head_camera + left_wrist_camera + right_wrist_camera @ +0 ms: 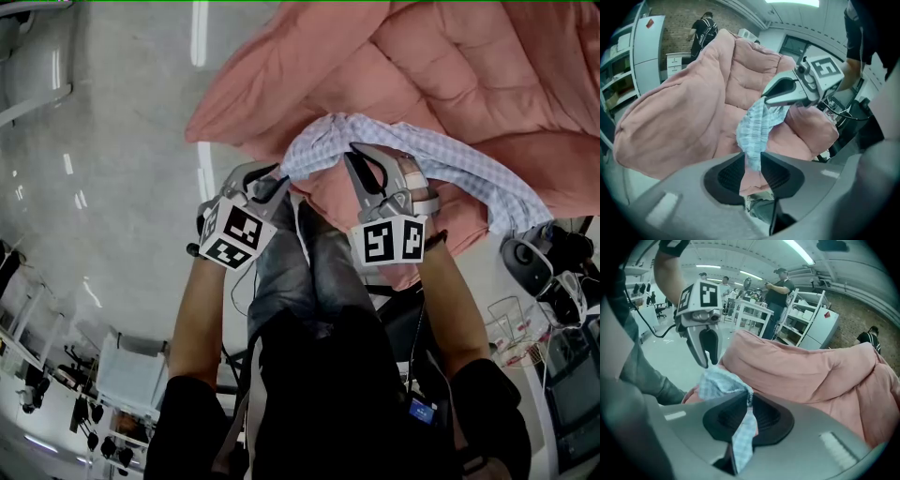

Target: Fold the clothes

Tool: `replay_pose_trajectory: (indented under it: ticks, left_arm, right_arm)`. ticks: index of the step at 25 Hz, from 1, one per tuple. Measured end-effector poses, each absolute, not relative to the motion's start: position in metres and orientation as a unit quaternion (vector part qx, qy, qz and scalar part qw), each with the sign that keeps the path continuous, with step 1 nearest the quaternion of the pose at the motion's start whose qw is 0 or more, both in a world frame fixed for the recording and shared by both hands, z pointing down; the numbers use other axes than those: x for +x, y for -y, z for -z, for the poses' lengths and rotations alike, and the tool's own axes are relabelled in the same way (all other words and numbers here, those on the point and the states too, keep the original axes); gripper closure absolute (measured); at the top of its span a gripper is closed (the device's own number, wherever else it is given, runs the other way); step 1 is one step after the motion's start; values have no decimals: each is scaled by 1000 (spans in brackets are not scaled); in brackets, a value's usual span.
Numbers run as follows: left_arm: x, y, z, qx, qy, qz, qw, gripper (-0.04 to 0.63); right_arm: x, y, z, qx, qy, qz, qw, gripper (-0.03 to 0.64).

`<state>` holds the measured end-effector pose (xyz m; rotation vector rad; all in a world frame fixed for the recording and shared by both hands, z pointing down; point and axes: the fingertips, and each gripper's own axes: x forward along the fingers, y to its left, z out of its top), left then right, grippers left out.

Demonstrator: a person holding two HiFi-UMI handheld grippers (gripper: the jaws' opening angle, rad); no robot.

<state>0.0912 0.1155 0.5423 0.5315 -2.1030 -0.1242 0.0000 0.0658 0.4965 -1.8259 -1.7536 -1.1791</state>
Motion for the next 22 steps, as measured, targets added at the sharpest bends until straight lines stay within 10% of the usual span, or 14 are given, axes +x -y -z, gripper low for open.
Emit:
replay_pose_trajectory:
  ticks: [22]
  left_arm:
    - [37, -77, -623, 74, 876, 179, 441, 366]
  right_arm:
    - [-67, -92, -487, -620, 663, 350, 231, 574]
